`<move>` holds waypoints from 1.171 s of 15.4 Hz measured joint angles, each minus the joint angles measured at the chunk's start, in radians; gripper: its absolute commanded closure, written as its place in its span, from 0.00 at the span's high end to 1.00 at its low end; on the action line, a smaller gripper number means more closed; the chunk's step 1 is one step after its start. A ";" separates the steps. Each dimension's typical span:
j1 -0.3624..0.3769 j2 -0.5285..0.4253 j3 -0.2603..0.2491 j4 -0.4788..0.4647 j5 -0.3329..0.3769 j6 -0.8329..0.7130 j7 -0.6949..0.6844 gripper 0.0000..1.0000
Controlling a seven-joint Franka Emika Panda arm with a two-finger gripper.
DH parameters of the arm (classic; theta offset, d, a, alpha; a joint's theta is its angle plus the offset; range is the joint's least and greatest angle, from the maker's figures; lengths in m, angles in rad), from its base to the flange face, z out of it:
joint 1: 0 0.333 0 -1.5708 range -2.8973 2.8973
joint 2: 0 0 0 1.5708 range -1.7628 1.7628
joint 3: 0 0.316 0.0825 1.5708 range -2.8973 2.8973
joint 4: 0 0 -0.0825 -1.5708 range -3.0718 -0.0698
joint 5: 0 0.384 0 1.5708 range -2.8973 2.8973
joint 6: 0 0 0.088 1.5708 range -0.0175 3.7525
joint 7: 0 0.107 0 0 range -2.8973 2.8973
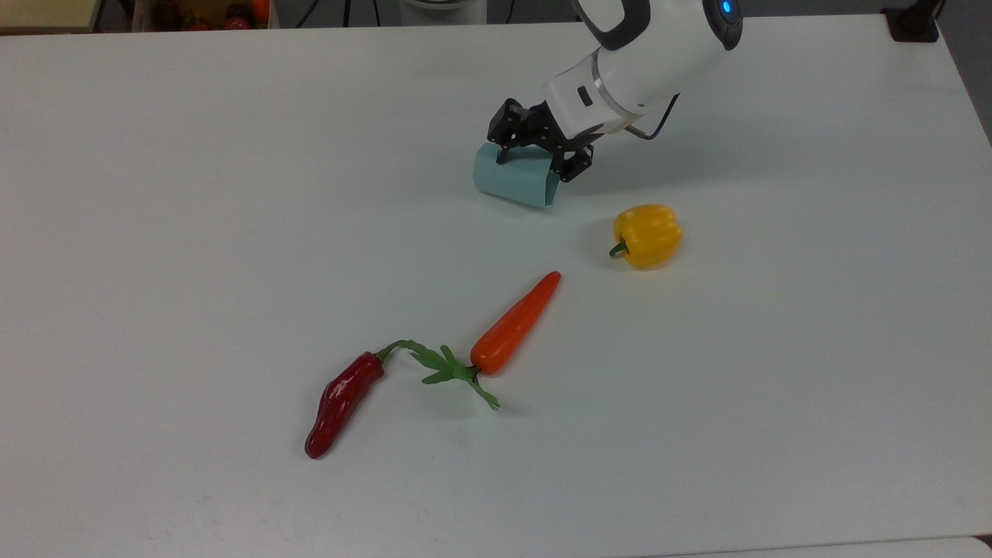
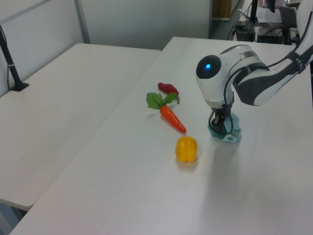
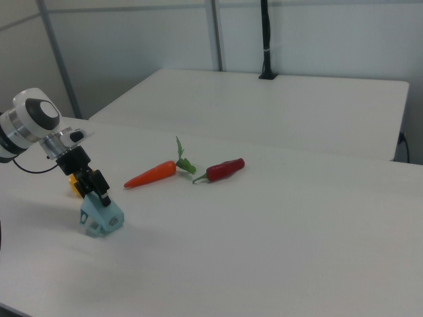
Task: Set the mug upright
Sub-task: 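Close the gripper on the mug's rim and tilt it upright, then carry the upright mug away from the yellow pepper and lower it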
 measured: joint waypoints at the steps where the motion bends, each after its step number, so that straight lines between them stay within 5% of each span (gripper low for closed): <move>1: -0.004 -0.003 0.000 0.000 0.000 0.000 -0.004 0.00; 8: -0.042 -0.023 0.000 -0.002 0.011 0.001 -0.057 0.00; 18: -0.172 -0.153 -0.011 -0.001 0.231 0.028 -0.394 0.00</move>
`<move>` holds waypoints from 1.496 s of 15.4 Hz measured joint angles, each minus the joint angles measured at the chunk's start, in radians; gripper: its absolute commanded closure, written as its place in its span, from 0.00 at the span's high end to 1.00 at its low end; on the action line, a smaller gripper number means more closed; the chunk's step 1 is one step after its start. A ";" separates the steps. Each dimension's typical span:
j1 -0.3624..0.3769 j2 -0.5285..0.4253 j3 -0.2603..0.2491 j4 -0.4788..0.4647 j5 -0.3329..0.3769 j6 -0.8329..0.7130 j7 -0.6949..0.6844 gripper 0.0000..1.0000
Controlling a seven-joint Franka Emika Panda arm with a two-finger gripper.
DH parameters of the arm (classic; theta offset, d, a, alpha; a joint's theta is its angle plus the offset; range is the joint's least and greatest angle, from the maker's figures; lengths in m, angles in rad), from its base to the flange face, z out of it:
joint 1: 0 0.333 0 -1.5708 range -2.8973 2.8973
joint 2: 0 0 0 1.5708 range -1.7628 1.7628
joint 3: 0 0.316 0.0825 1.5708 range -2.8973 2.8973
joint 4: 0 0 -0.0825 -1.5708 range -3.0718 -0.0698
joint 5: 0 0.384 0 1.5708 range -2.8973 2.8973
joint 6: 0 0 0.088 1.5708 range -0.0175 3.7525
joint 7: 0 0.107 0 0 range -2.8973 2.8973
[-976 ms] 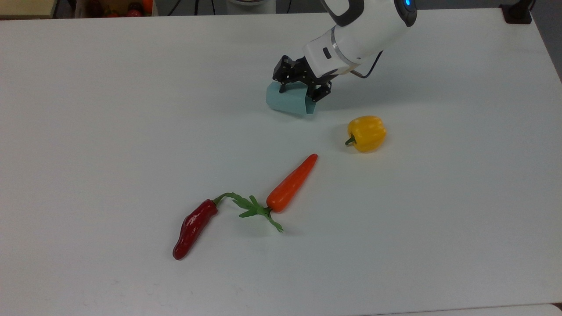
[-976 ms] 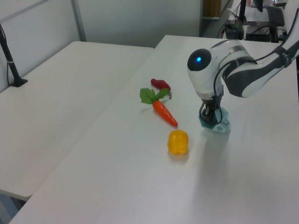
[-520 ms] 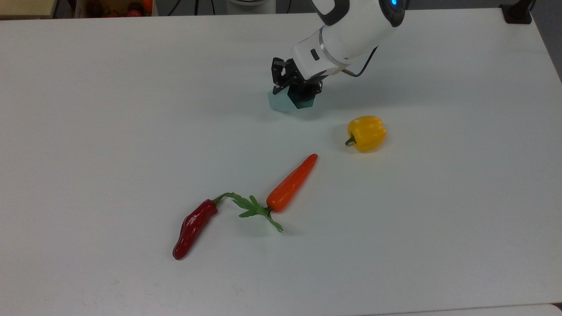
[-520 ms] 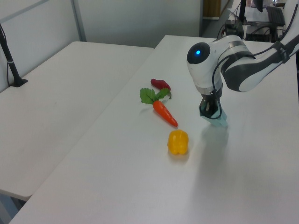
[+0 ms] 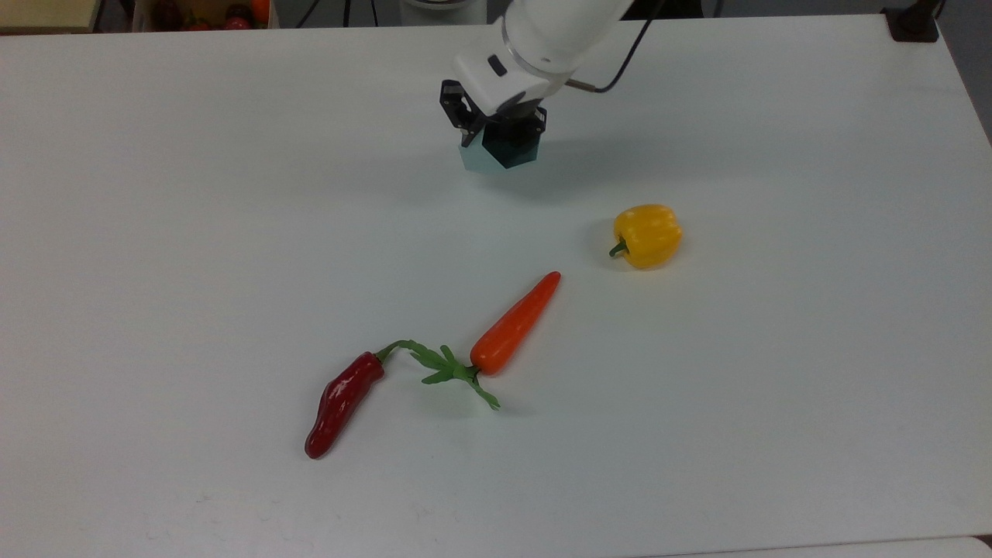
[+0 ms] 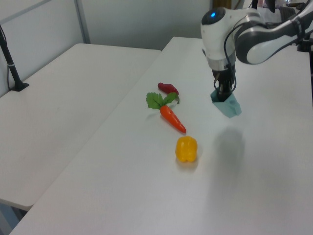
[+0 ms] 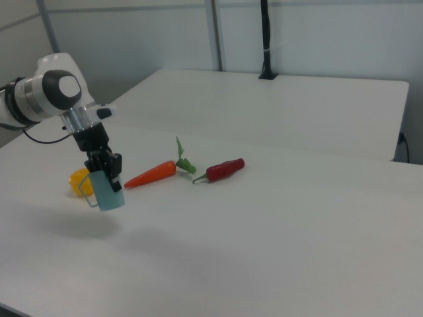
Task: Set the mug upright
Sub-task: 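Carry the upright mug away from the yellow pepper and lower it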
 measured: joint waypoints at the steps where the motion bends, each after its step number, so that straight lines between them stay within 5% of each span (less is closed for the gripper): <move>1: -0.002 -0.015 -0.017 -0.001 0.018 0.021 -0.027 0.00; 9: -0.003 -0.136 -0.210 -0.134 0.222 0.282 -0.352 0.00; 17: -0.004 -0.221 -0.308 -0.311 0.332 0.443 -0.632 0.00; 23: -0.052 -0.215 -0.353 -0.371 0.559 0.493 -1.019 0.00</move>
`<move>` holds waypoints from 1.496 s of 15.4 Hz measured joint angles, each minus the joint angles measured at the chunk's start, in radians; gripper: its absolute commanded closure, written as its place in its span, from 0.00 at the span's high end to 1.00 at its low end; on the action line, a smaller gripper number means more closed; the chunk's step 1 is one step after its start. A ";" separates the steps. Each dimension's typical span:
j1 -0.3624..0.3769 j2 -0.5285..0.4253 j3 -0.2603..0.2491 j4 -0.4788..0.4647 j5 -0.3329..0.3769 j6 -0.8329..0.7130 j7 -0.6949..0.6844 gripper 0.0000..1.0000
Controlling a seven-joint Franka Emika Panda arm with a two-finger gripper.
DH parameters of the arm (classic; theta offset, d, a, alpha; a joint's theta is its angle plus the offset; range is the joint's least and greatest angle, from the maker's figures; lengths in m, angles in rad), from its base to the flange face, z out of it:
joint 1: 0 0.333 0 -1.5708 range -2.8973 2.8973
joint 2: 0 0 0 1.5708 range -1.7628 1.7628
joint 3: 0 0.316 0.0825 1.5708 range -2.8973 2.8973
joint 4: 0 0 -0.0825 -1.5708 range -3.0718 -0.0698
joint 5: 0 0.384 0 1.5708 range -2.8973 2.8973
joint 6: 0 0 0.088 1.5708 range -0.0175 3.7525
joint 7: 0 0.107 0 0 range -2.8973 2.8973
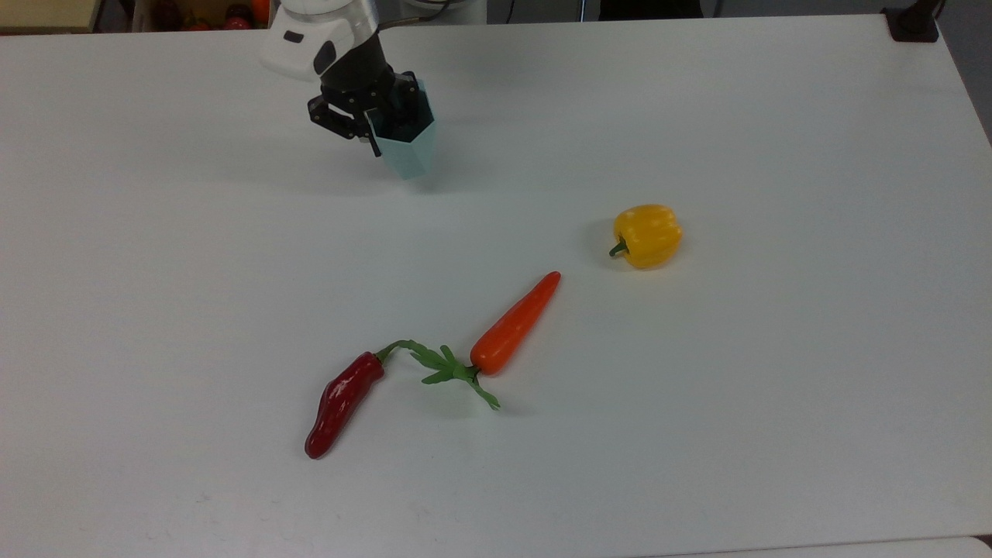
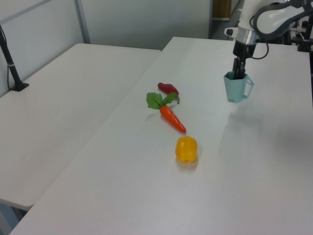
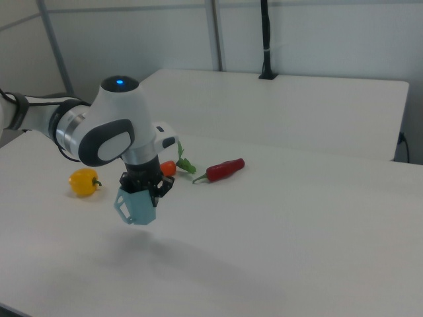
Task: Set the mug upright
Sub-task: 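Carry the upright mug away from the yellow pepper and lower it, then open the gripper and lift it away from the mug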
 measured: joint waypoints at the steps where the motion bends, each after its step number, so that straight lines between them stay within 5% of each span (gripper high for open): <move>1: -0.008 0.006 0.000 -0.001 0.004 0.000 -0.014 0.00; 8: -0.014 0.120 0.000 -0.013 0.006 0.128 -0.022 0.00; 9: -0.014 0.124 0.001 -0.009 0.007 0.132 -0.023 0.08; 12: -0.014 0.124 0.001 -0.009 0.007 0.132 -0.023 0.75; 14: -0.014 0.127 0.001 -0.010 0.007 0.132 -0.023 1.00; 19: -0.014 0.120 0.001 -0.001 0.007 0.125 -0.023 1.00; 23: -0.015 0.077 0.001 0.096 0.009 -0.045 0.003 1.00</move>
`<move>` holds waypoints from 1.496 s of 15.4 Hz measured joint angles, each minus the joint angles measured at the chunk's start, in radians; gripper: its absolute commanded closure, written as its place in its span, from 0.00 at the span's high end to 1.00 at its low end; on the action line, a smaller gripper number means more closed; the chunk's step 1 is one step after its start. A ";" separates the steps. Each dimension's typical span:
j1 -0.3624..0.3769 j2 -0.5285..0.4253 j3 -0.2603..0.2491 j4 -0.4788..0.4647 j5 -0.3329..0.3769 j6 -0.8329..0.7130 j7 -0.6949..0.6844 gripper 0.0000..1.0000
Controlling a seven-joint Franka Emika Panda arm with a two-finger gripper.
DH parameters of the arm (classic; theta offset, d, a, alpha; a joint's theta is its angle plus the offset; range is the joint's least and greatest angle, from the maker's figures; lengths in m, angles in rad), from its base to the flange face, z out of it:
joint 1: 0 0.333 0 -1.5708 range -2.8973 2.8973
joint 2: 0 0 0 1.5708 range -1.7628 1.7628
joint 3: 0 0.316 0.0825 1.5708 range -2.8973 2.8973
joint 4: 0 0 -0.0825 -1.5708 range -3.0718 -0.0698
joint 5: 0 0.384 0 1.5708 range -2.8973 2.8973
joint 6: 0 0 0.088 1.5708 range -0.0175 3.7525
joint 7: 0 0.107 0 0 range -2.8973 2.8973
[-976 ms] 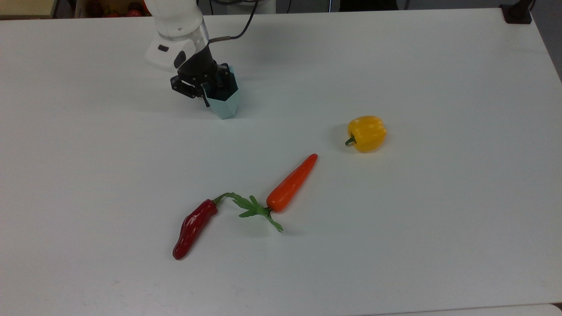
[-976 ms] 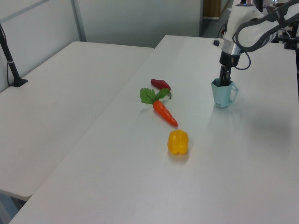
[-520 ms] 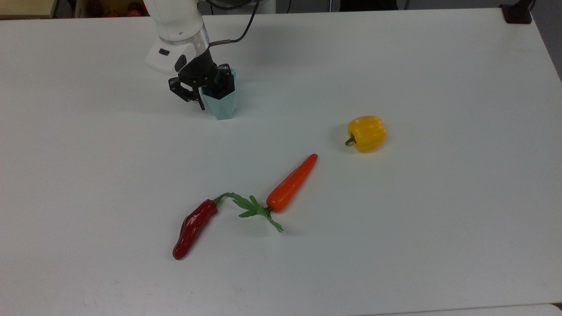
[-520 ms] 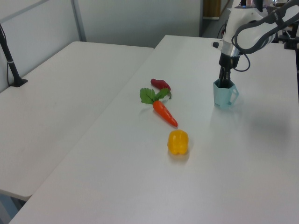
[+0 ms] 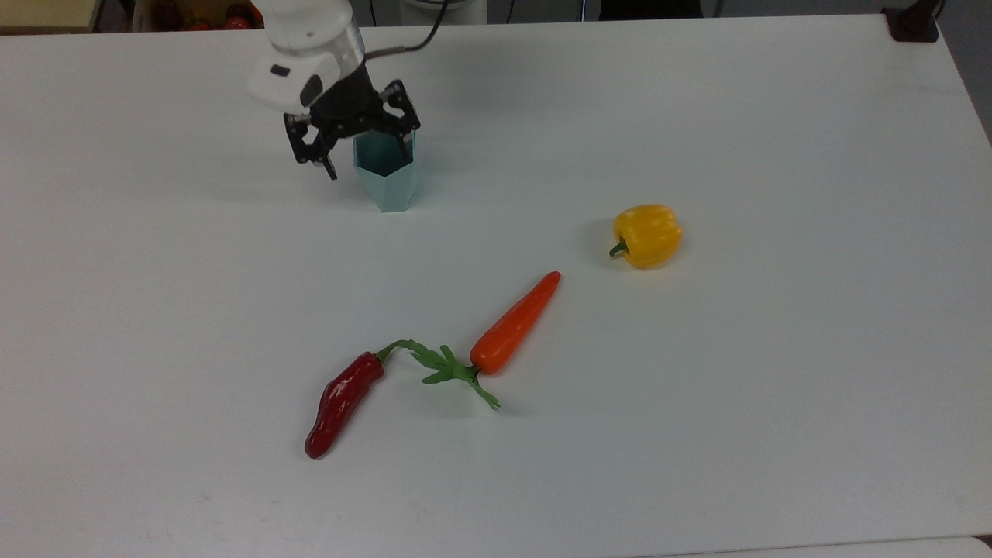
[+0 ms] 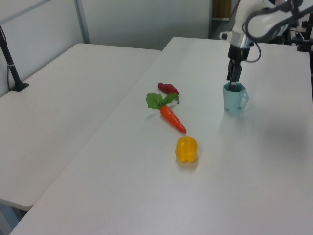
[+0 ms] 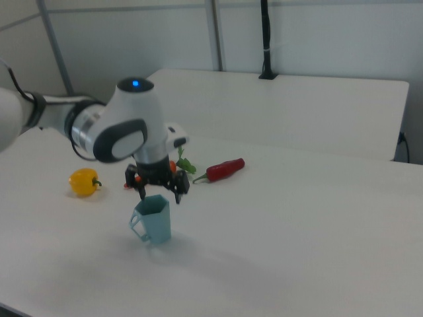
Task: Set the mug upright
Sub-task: 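Open the gripper and lift it away from the mug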
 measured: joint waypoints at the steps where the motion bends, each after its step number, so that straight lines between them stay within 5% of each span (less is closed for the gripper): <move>1: -0.001 -0.018 0.000 0.039 0.000 -0.060 0.019 1.00; 9: 0.000 -0.081 0.004 0.333 -0.010 -0.490 0.227 1.00; 13: 0.001 -0.094 0.059 0.489 -0.072 -0.702 0.424 1.00; 16: 0.002 -0.101 0.100 0.528 -0.106 -0.742 0.538 1.00; 23: -0.002 -0.129 0.081 0.531 -0.112 -0.708 0.566 1.00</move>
